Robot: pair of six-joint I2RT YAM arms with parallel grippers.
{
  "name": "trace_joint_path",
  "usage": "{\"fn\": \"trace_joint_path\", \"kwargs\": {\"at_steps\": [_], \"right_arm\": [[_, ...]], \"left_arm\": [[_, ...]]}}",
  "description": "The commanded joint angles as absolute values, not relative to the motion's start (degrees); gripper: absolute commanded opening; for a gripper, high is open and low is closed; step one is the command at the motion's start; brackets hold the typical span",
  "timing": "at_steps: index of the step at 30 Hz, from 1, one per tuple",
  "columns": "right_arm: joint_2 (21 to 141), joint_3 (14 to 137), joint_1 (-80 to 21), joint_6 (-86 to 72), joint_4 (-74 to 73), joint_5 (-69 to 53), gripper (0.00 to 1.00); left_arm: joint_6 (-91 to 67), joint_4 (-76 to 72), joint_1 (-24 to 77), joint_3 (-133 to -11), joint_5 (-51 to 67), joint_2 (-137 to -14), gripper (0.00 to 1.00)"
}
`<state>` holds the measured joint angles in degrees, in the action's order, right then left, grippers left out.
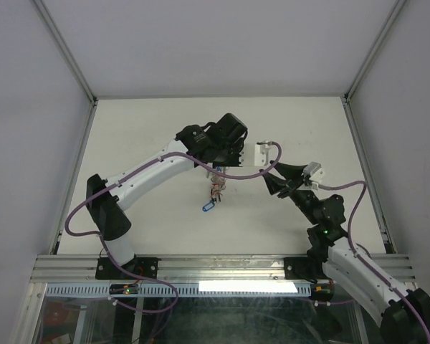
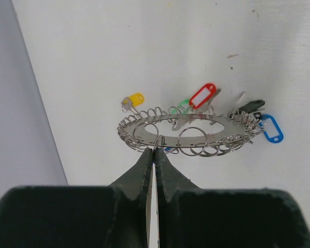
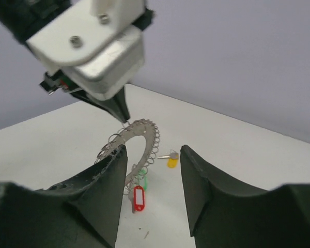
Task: Put the keys on the keyring
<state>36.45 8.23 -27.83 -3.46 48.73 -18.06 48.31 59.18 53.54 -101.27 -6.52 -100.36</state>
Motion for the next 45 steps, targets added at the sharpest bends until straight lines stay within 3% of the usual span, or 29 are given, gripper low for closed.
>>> {"fn": "trace_joint_path", "kwargs": {"at_steps": [1,5,7,10,15,21,28,37,45], "right_arm": [[30.8,13.1,-27.5,-8.9,32.6,1.4,0.5],[29.7,20.6,-27.6,-9.5,18.5,9.5,0.55],[30.5,25.5,-27.5,-10.8,11.3,11.9,0.63],[30.9,31.0,-27.6,-12.8,1.8,12.9,0.73],[30.9,38.1,-27.5,-15.3,-12.3,12.9,0.79],[31.6,41.1,-27.6,-16.3,-18.6,9.9,0.82],[31.8,39.2,-27.5,-21.9,-17.3,7.7,0.8],[35.6,39.6,-27.6,-23.0,-17.5,6.2,0.8],[36.6,39.9,-27.5,-22.9,-17.4,5.3,0.82]], "left_arm": [[49.6,51.9,53.2,-105.0,-6.6,-101.5,0.0],[49.5,48.1,53.0,-108.0,-4.5,-104.2,0.0],[49.4,46.5,53.0,-111.4,-3.7,-107.0,0.0],[49.2,44.5,52.8,-116.1,-1.6,-111.2,0.0],[46.2,39.0,51.2,-123.6,5.9,-117.6,0.0],[35.8,26.7,48.0,-128.0,17.3,-123.1,0.0],[26.3,17.3,47.8,-135.2,22.1,-130.3,0.0],[22.6,8.2,47.4,-107.6,24.7,-120.1,0.0],[19.9,6.9,47.4,-99.8,23.8,-117.0,0.01]]}}
